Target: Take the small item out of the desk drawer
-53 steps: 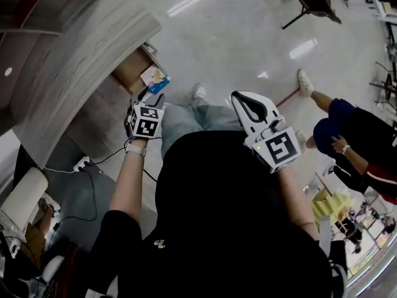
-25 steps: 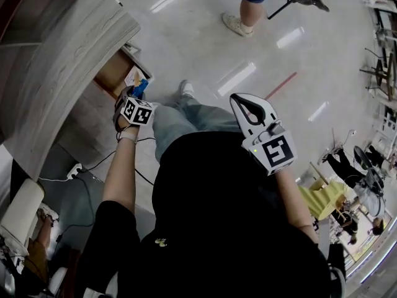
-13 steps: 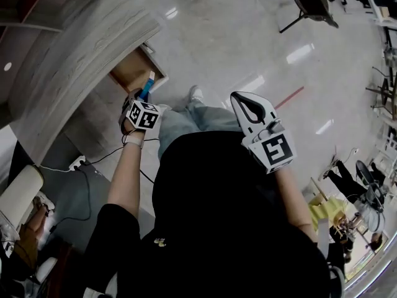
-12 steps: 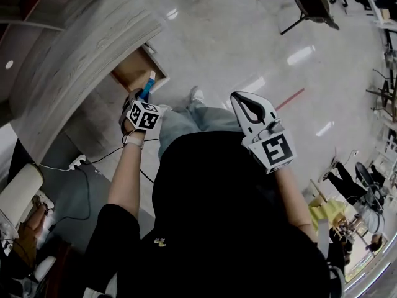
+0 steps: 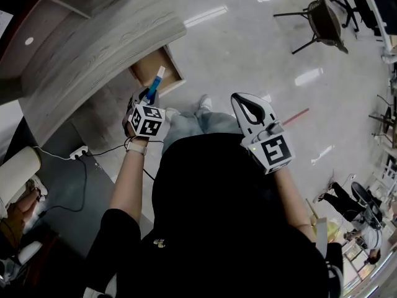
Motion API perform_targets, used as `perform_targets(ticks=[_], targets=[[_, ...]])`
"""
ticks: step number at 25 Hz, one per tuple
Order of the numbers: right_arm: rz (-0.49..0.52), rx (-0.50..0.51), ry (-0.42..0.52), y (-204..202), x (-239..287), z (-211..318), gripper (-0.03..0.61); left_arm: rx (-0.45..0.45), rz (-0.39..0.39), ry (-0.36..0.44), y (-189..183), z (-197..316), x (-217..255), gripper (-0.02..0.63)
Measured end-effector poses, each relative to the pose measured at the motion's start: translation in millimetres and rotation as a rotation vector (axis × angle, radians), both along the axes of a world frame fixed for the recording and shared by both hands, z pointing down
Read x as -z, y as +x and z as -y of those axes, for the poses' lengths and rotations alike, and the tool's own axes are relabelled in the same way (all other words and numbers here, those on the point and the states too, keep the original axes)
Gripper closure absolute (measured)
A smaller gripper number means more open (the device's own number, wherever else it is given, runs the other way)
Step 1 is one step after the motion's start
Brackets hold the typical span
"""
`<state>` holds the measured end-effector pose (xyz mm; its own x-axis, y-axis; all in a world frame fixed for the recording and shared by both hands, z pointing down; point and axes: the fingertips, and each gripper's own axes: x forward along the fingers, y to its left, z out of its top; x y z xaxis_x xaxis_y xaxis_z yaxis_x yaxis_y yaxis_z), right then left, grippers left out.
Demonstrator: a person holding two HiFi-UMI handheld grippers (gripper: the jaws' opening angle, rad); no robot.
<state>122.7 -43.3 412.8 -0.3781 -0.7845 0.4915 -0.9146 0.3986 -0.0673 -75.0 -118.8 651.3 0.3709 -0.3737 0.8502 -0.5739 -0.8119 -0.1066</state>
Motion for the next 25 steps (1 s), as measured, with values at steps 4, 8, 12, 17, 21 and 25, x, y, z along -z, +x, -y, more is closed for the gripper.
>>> perform_targets(ticks=[4, 8, 12, 17, 21, 25], targets=[[0.015, 0.029, 0.025, -16, 6, 8, 0.581, 0.035, -0.059, 0.042, -5, 6, 32, 0.515], [0.033, 0.057, 0.049, -35, 16, 16, 0.581, 0.074, -0.128, 0.077, -12, 9, 68, 0.515], [0.046, 0.089, 0.072, -50, 26, 24, 0.581, 0.115, -0.207, 0.119, -15, 11, 104, 0.515], [0.067, 0.128, 0.099, -64, 39, 38, 0.581, 0.160, -0.315, 0.168, -17, 14, 151, 0.515], [0.110, 0.160, 0.125, -74, 53, 52, 0.581, 0.181, -0.384, 0.218, -17, 15, 192, 0.515], [0.134, 0.204, 0.145, -89, 63, 64, 0.581, 0.220, -0.442, 0.256, -24, 15, 222, 0.515]])
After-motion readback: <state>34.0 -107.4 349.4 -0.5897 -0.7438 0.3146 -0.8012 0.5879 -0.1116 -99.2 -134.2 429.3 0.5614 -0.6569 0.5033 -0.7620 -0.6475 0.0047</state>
